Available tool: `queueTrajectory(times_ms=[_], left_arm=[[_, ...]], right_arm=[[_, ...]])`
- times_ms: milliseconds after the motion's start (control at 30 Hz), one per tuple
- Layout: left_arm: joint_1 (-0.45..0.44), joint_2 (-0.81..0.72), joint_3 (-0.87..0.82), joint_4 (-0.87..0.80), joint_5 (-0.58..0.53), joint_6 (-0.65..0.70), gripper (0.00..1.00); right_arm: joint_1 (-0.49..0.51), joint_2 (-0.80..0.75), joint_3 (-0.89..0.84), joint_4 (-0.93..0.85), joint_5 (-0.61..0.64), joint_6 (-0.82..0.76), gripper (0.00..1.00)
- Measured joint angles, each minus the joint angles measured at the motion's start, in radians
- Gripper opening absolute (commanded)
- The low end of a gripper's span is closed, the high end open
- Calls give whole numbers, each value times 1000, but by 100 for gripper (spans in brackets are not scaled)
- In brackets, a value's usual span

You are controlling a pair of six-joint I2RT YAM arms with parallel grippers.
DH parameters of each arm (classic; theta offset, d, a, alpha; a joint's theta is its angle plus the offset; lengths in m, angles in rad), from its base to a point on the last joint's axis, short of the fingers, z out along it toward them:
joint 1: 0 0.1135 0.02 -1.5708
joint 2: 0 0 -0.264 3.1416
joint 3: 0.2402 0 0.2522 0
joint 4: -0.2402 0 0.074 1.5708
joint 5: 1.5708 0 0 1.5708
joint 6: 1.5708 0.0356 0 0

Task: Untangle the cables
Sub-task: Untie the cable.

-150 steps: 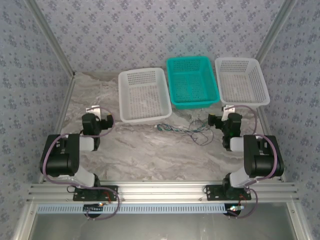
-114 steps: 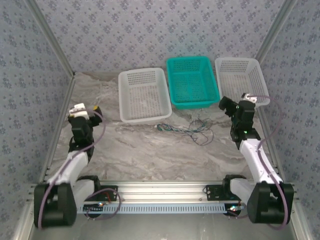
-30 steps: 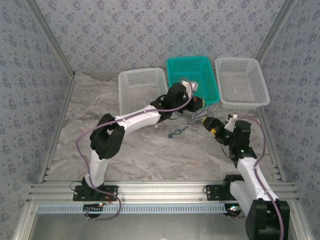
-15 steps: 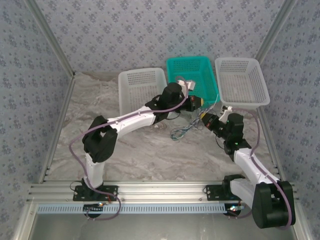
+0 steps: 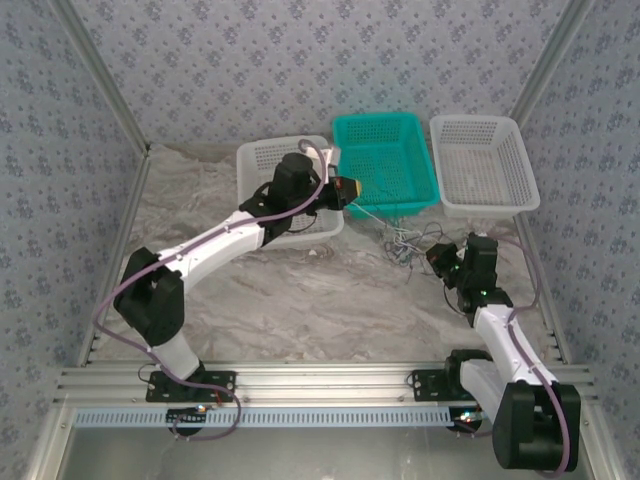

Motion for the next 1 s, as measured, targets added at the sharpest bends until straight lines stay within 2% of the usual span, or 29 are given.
queueTrajectory(times_ms=[100, 133, 233, 267, 300, 367, 433, 533, 633, 733, 800, 933, 1000], left_arm=[[-11, -6, -19, -6, 4, 21, 1], [-11, -7, -25, -11, 5, 27, 1], [-8, -7, -31, -23, 19, 42, 1], [-8, -7, -30, -21, 26, 47, 1], [-8, -7, -26, -19, 34, 49, 1], [-8, -6, -22, -18, 42, 55, 1], [-8, -4, -18, -17, 55, 55, 1], [-13, 5, -17, -11, 68, 55, 0], [-16, 10, -17, -13, 71, 58, 0], [-20, 10, -17, -12, 75, 66, 0], [-21, 10, -17, -14, 75, 70, 0], [-21, 8, -17, -17, 75, 82, 0], [-21, 6, -17, -19, 75, 86, 0]], right_arm=[[-1, 0, 11, -53, 24, -3, 1], [-1, 2, 16, -66, 24, -13, 8], [17, 4, 51, -117, 16, -80, 47], [34, -3, 68, -135, 16, -116, 67], [70, -18, 93, -156, 17, -167, 80], [172, -58, 154, -197, 30, -278, 86], [318, -105, 241, -225, 75, -407, 86], [439, -140, 328, -211, 98, -562, 85], [470, -115, 352, -161, 97, -679, 84], [473, -11, 354, -93, 90, -754, 79], [470, 83, 354, -40, 80, -779, 70], [451, 227, 344, 60, 59, -782, 40], [439, 266, 333, 113, 48, -769, 34]])
